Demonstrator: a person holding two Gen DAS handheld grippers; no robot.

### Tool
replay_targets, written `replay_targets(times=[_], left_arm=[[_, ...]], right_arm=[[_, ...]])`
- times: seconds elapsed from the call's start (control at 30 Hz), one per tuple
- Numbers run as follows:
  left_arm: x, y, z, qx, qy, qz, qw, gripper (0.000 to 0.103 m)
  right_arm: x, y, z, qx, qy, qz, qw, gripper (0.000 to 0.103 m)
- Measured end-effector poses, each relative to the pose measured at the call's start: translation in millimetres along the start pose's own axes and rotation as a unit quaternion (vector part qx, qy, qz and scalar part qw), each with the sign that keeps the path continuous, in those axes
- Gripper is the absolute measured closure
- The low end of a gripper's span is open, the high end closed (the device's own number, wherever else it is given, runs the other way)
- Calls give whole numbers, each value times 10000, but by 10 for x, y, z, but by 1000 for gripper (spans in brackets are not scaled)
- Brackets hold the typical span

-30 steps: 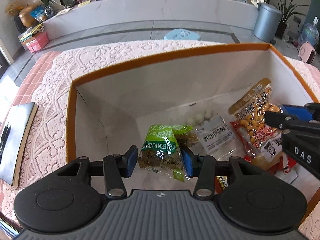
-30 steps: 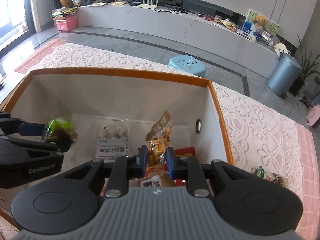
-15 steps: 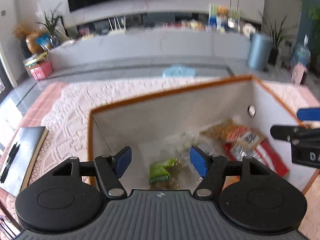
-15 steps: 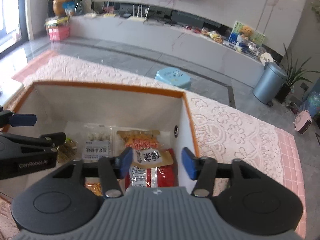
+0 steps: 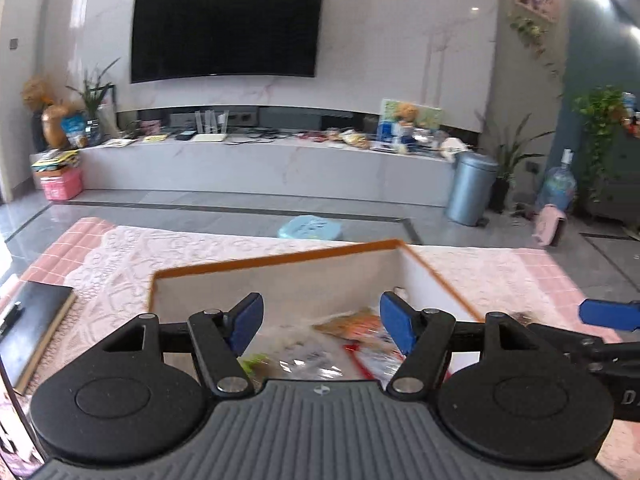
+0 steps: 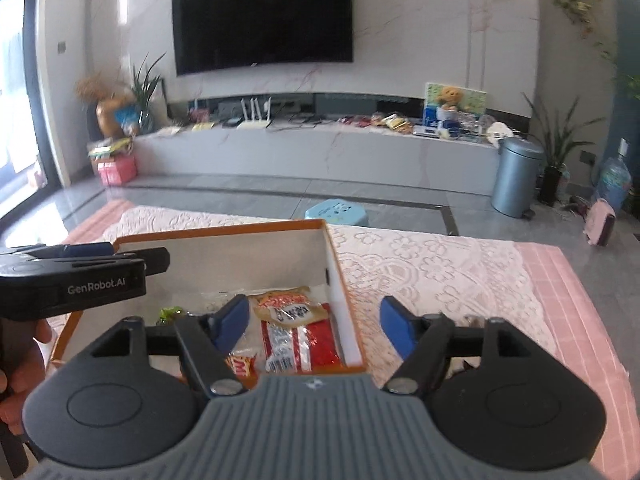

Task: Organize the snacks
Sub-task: 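Withdraw both open grippers back toward the remaining snacks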

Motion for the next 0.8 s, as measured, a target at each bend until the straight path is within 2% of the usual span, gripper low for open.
replay_targets(times=[0.17,0.3,0.53,0.67,0.8], left_arm=[[-82,-109,-297,-513,273,114,9982,24],[-152,-140,-556,-931,406,291,9944,25],[-289,-130,-1070,-1591,895,577,9815,25],[-380,-51,-1313,-2018,864,843,9720,25],[-471,53,-1513,-2156,903,1049,9666,25]], right_arm=[[-247,-279,-251,-297,326,-16,9990,30],[-458,-415,-528,-622,614,180,9960,30],[-763,-579,-1090,-1186,910,515,9874,29],[-867,-632,-1390,-1394,995,634,9832,28],[-928,-636,-1626,-1487,1085,794,9797,26]])
Point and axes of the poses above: each gripper's, at about its wrist camera, not at the fingertips, and y roughly the way its jaws point, z to its left, x to its top, the point moved 2 cm from there along y, roughly the way its jaws point, and after that the axes turned 4 degrees about y, right-handed, at the moved point
